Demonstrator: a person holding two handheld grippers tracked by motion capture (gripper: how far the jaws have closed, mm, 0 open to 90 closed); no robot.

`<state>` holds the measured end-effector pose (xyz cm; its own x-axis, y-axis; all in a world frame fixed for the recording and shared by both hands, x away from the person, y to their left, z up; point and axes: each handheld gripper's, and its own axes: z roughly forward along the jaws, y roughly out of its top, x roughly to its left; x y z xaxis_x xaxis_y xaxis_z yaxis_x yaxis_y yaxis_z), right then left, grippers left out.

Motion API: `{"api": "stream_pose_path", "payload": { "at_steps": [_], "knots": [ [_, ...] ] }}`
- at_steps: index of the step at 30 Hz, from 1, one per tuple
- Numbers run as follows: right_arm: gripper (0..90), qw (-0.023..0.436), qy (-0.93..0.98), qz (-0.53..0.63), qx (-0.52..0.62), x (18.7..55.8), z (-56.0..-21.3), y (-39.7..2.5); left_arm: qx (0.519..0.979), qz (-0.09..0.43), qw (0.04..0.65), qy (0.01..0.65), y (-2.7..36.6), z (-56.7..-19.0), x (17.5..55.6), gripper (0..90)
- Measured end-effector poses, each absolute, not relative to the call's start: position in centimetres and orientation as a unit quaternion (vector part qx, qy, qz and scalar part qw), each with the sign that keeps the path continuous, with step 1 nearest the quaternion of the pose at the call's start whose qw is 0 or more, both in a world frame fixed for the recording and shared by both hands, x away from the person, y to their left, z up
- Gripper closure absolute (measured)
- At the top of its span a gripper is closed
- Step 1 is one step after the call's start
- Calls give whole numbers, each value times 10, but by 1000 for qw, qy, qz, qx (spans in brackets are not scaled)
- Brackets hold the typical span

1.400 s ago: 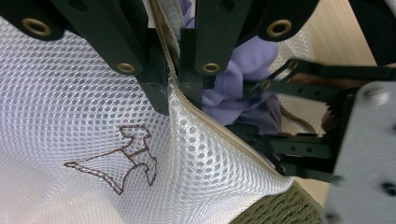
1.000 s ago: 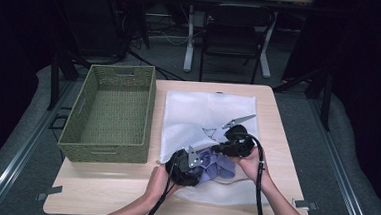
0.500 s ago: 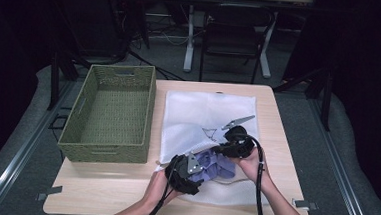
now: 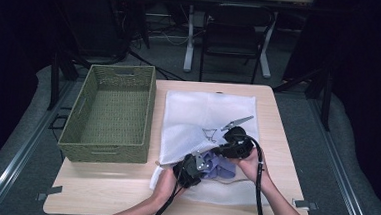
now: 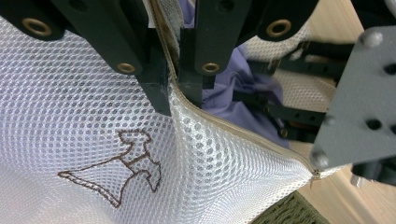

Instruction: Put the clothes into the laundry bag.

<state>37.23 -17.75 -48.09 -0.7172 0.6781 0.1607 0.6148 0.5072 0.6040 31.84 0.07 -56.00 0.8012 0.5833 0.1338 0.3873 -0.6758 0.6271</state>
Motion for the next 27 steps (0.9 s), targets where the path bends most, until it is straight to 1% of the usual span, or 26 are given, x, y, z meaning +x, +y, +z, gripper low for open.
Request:
{"api": "stream_pose_path", "payload": {
  "at_steps": [1, 3, 5, 11, 14, 17, 19, 24, 27],
  "knots": [
    [858, 50, 867, 329, 372, 372, -480, -178, 899, 165, 301, 271, 0, -559, 320, 852],
    [858, 50, 866, 330, 372, 372, -479, -178, 893, 166, 310, 281, -3, -557, 326, 862],
    [858, 50, 863, 334, 376, 372, -476, -178, 889, 177, 313, 283, -4, -554, 329, 865],
    [858, 59, 848, 367, 378, 369, -462, -181, 856, 225, 346, 312, -10, -540, 340, 865],
    [857, 58, 844, 372, 383, 369, -459, -184, 860, 230, 325, 318, -16, -548, 346, 861],
    [857, 49, 848, 360, 386, 371, -467, -185, 867, 217, 313, 321, -18, -557, 349, 845],
    [857, 44, 851, 351, 389, 372, -473, -185, 868, 208, 318, 319, -16, -557, 348, 788],
    [856, 45, 851, 352, 387, 373, -473, -184, 879, 202, 316, 295, -11, -547, 337, 632],
    [857, 44, 851, 352, 387, 373, -473, -184, 881, 195, 319, 289, -8, -542, 330, 579]
  ]
}}
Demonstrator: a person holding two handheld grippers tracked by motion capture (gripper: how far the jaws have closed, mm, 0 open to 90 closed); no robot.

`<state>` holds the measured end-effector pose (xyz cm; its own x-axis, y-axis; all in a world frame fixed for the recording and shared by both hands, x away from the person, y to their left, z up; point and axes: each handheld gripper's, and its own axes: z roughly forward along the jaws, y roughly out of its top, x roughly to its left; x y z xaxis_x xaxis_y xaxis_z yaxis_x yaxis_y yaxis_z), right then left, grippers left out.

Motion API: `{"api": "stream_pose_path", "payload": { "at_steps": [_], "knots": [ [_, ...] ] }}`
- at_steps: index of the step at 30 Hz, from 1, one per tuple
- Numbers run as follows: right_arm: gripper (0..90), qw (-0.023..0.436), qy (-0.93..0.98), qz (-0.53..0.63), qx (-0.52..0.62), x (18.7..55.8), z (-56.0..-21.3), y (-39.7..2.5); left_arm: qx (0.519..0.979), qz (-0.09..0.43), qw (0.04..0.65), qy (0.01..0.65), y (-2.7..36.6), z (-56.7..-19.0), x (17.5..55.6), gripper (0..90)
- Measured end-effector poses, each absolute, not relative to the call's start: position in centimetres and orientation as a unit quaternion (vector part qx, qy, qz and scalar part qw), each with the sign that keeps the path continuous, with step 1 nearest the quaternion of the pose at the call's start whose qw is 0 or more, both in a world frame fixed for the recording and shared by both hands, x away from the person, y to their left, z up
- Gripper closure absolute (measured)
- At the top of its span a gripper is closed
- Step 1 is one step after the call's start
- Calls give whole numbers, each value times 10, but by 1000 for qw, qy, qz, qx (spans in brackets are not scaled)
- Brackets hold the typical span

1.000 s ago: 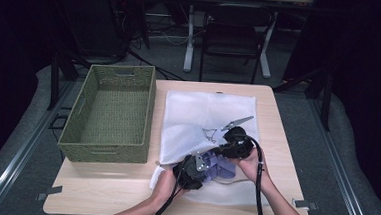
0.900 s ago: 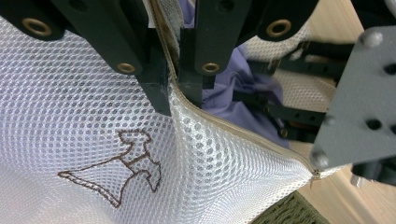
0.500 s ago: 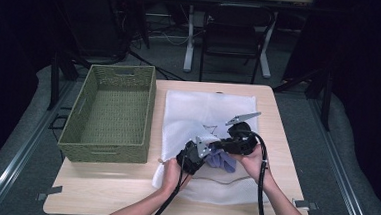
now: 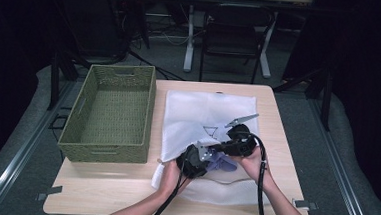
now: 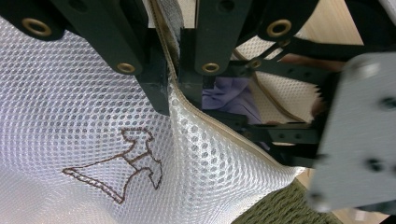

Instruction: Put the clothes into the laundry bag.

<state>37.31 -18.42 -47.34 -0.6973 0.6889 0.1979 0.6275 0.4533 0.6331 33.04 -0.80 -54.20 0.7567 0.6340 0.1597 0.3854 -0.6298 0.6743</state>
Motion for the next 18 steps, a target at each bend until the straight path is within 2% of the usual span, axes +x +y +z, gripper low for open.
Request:
{"api": "stream_pose_path", "payload": {
  "at_steps": [4, 8, 11, 18],
  "knots": [
    [856, 44, 851, 352, 387, 373, -473, -184, 885, 189, 320, 281, -3, -538, 322, 480],
    [856, 45, 851, 352, 388, 373, -473, -185, 886, 187, 321, 279, 5, -536, 316, 439],
    [856, 44, 849, 353, 390, 373, -472, -185, 887, 182, 315, 284, 12, -537, 313, 439],
    [856, 46, 851, 352, 387, 373, -472, -185, 893, 176, 292, 294, 15, -549, 314, 543]
  ]
}}
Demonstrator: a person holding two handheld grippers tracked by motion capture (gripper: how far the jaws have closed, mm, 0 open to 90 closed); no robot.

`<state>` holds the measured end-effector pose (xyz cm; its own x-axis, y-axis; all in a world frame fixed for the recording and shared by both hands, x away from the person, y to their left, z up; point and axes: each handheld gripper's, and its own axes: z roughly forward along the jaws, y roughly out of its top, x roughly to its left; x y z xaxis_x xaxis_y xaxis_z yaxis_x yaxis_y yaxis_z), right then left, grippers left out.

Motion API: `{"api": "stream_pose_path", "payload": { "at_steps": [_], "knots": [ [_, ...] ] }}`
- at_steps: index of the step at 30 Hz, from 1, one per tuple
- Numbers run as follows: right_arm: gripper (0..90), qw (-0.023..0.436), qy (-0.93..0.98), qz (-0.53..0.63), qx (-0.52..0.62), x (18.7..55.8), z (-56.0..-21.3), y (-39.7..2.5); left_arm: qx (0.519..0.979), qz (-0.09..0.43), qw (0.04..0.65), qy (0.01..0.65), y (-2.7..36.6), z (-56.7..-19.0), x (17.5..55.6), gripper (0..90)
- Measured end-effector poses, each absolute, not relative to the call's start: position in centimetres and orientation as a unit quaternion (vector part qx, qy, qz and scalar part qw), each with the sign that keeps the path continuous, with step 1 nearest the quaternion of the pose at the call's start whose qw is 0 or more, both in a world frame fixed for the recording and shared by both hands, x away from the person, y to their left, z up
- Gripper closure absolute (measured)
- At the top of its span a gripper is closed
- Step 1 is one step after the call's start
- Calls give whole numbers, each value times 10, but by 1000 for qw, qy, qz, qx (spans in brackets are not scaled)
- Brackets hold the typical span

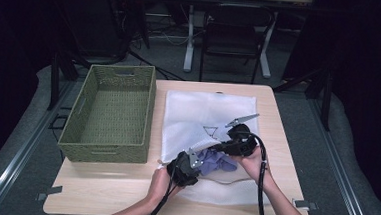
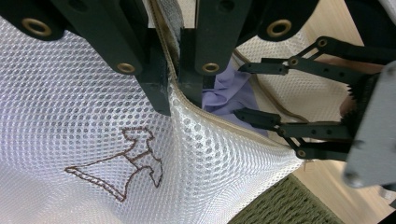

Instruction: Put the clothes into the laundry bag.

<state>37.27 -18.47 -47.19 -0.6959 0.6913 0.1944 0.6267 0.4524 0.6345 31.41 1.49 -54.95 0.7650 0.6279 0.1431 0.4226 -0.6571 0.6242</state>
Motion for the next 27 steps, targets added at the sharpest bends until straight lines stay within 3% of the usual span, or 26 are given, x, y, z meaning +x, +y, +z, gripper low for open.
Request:
{"api": "stream_pose_path", "payload": {
  "at_steps": [4, 10, 21, 27],
  "knots": [
    [856, 45, 851, 352, 387, 372, -472, -184, 893, 180, 286, 298, 12, -553, 316, 638],
    [856, 44, 851, 353, 387, 372, -471, -184, 892, 186, 282, 300, 7, -563, 326, 885],
    [856, 49, 838, 376, 392, 369, -460, -190, 871, 227, 315, 302, -8, -550, 337, 895],
    [856, 42, 841, 369, 394, 371, -465, -192, 868, 221, 313, 316, -9, -554, 343, 885]
  ]
}}
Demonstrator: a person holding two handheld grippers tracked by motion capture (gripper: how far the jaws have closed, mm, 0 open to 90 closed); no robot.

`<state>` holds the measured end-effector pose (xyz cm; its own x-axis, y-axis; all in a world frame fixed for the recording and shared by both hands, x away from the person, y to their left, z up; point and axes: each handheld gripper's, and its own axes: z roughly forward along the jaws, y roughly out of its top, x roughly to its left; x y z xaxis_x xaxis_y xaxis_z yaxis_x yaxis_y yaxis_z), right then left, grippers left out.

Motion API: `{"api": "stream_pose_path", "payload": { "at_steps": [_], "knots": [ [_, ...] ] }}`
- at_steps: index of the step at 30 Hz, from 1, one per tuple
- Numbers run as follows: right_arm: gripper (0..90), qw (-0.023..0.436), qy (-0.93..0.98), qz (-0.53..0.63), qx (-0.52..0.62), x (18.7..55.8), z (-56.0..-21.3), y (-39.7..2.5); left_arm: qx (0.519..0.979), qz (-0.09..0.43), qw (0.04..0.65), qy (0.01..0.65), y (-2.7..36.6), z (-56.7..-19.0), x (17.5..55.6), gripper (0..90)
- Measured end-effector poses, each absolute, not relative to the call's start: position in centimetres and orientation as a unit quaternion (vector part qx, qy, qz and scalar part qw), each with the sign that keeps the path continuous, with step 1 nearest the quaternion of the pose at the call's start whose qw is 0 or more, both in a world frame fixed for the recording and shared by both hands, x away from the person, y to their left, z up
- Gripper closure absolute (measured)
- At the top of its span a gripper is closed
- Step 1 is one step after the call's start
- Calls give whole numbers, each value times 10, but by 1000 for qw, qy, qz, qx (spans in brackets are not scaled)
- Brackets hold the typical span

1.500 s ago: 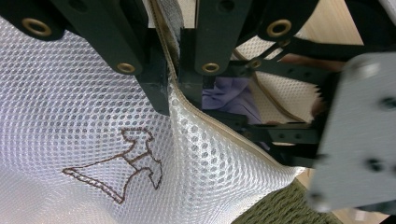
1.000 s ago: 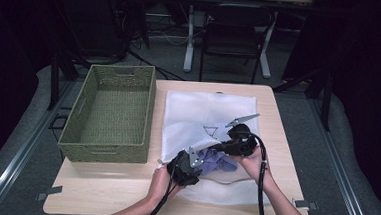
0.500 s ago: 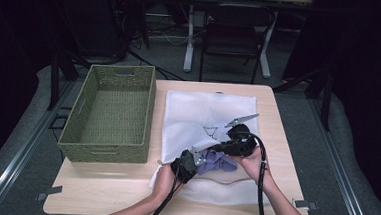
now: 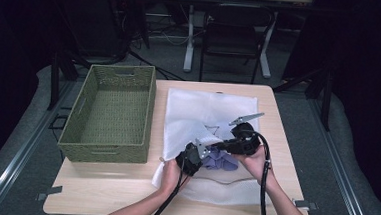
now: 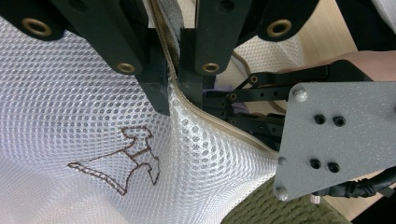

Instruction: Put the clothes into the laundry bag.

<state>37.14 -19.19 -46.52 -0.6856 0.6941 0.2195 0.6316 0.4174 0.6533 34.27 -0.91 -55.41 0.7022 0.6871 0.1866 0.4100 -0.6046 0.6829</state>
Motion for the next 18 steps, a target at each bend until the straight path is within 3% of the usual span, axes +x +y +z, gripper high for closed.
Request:
{"api": "stream_pose_path", "payload": {
  "at_steps": [5, 10, 18],
  "knots": [
    [855, 37, 843, 363, 394, 374, -469, -190, 869, 209, 319, 314, -8, -555, 342, 814],
    [853, 34, 845, 358, 395, 374, -470, -188, 867, 208, 322, 318, -9, -555, 345, 888],
    [854, 35, 843, 363, 395, 374, -469, -189, 840, 211, 356, 351, -11, -549, 350, 891]
  ]
}}
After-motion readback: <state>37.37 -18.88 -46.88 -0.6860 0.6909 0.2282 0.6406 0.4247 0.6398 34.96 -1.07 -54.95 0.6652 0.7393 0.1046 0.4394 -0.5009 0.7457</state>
